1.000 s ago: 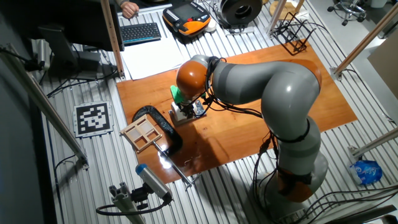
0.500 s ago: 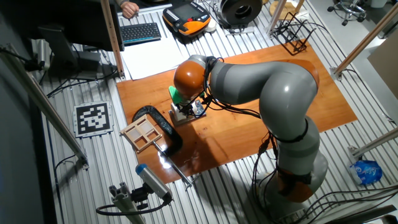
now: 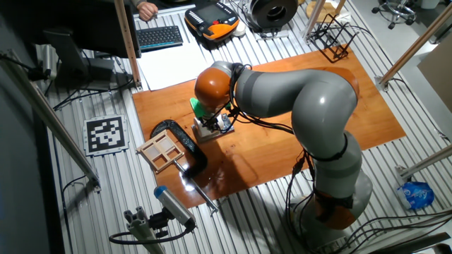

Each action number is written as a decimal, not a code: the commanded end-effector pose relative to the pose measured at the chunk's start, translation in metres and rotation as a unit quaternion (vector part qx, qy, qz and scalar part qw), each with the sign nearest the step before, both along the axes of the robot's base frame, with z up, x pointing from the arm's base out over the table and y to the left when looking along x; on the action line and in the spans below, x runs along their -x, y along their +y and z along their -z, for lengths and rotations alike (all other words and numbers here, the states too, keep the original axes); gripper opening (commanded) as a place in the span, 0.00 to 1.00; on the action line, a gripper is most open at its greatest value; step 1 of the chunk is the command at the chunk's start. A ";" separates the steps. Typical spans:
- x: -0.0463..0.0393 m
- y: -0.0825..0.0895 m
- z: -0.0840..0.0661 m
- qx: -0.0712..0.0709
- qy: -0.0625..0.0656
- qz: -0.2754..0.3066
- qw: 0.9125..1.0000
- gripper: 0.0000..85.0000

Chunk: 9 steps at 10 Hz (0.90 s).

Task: Take the roll of paper down from the shelf

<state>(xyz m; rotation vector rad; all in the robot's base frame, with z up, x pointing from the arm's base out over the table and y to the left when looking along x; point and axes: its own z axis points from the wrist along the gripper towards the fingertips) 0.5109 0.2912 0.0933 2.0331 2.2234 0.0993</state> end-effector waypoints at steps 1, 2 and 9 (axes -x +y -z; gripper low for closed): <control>-0.0001 0.000 -0.002 0.001 0.000 -0.003 1.000 0.20; 0.0000 -0.001 -0.006 0.003 0.001 -0.006 1.000 0.20; -0.0072 -0.025 -0.014 -0.003 0.003 -0.033 0.999 0.00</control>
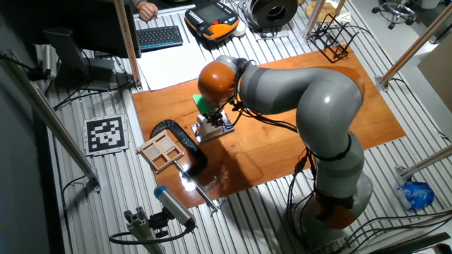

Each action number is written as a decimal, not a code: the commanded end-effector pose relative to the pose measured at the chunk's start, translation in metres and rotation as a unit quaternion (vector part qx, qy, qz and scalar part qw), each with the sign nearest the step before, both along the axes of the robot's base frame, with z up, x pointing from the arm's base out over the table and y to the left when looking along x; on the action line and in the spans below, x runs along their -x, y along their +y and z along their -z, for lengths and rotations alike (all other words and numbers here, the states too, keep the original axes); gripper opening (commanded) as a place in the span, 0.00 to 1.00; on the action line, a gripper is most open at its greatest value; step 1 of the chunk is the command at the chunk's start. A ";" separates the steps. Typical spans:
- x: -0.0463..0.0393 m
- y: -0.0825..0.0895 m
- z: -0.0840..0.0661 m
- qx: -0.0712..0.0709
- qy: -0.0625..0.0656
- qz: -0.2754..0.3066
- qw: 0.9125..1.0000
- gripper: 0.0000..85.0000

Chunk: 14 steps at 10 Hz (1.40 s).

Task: Take the roll of paper down from the shelf

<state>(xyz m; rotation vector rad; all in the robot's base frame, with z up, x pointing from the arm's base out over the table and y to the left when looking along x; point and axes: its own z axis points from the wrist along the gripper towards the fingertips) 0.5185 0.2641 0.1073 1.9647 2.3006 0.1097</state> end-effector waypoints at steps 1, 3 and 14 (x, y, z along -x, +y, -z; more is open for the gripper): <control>-0.0007 -0.004 0.000 -0.001 0.000 -0.003 1.000 0.00; 0.0008 -0.014 0.002 0.003 -0.003 -0.014 1.000 0.00; -0.0112 -0.083 -0.007 -0.002 -0.022 -0.037 0.999 0.00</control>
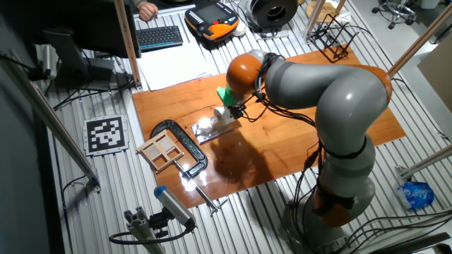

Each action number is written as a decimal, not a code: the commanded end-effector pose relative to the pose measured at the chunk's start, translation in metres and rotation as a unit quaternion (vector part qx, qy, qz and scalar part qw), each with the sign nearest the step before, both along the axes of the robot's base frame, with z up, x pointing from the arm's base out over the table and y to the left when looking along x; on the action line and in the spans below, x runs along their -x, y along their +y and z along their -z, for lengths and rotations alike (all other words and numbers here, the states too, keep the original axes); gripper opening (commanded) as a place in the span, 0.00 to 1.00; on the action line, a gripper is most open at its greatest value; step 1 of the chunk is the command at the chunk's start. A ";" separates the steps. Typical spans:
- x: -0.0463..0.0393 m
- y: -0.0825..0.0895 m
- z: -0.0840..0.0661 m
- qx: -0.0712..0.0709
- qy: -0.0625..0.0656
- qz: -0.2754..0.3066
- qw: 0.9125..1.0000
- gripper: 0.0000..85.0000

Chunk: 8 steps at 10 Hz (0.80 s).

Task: Take the roll of paper down from the shelf

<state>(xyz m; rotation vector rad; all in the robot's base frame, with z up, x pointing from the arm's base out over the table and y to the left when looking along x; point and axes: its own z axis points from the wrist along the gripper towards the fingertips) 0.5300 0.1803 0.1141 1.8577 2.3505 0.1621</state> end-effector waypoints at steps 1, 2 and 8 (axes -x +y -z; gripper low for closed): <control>-0.0013 -0.004 0.001 0.001 -0.001 -0.004 1.000 0.00; -0.0024 -0.011 0.001 -0.001 -0.002 -0.010 1.000 0.00; -0.0022 -0.046 0.003 0.002 -0.008 -0.045 0.999 0.00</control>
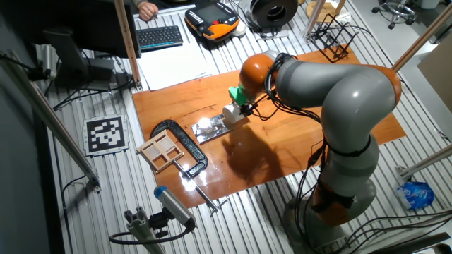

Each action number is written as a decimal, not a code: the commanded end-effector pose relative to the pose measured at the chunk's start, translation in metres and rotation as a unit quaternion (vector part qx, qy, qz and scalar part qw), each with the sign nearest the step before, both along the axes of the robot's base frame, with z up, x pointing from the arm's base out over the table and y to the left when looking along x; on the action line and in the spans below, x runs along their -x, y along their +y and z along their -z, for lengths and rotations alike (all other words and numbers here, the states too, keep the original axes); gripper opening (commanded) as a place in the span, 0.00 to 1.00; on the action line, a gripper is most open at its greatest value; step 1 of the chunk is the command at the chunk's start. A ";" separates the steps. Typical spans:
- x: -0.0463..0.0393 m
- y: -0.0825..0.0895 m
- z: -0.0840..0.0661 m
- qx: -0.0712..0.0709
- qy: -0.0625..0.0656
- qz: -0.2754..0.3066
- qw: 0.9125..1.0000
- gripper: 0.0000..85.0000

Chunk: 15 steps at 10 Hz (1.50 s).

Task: Take the roll of paper down from the shelf

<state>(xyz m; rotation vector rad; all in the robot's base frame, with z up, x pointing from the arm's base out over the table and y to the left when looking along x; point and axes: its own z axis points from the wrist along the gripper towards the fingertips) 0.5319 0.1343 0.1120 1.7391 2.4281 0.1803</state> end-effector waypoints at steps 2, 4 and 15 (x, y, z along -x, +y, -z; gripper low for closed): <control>0.0016 -0.003 -0.007 0.007 0.012 -0.045 0.999 0.00; 0.0035 -0.005 -0.012 0.015 0.032 -0.107 0.994 0.00; 0.0118 -0.013 -0.017 0.061 0.031 -0.493 0.867 0.20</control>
